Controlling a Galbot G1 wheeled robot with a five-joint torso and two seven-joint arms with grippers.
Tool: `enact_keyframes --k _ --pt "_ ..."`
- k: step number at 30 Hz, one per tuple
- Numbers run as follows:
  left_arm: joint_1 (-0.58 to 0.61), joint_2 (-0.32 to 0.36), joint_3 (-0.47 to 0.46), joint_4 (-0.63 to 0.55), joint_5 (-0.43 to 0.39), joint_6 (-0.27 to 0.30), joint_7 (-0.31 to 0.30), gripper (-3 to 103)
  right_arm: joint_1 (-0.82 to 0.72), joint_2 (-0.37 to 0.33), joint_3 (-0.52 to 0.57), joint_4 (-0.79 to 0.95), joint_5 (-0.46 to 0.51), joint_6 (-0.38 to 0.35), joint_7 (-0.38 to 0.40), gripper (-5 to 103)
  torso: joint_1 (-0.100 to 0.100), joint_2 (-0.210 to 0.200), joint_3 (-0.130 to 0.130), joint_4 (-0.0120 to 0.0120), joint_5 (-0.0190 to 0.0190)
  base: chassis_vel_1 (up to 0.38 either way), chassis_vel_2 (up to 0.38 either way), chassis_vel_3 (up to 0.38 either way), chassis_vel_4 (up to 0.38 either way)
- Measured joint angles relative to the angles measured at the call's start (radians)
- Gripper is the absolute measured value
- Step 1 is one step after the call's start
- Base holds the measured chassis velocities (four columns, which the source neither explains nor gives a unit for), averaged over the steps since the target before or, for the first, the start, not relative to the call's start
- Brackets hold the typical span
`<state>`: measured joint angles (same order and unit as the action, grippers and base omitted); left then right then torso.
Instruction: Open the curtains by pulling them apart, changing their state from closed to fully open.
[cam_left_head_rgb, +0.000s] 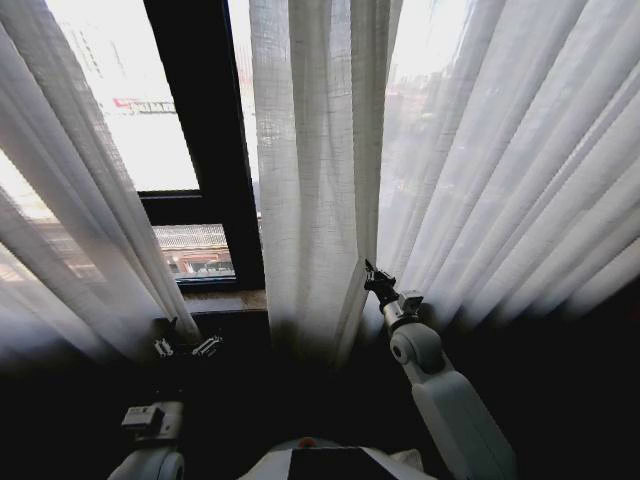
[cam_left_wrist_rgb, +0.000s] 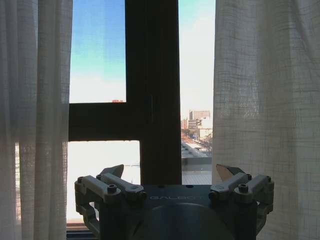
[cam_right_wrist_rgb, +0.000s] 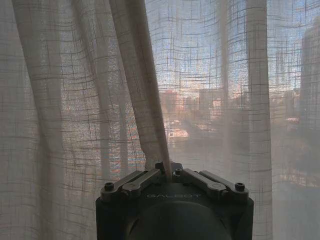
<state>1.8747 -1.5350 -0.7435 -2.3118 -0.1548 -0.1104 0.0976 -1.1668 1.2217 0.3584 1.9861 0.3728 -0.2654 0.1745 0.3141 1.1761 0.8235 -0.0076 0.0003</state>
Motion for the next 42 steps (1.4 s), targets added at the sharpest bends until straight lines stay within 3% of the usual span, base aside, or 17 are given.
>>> enact_keyframes --k 42 --pt "-0.007 0.001 0.006 0.012 0.0 -0.002 0.003 100 -0.007 -0.002 0.0 0.007 -0.002 0.002 0.001 0 0.0 0.0 0.0 0.0001 0.0 -0.356 -0.353 0.36 0.354"
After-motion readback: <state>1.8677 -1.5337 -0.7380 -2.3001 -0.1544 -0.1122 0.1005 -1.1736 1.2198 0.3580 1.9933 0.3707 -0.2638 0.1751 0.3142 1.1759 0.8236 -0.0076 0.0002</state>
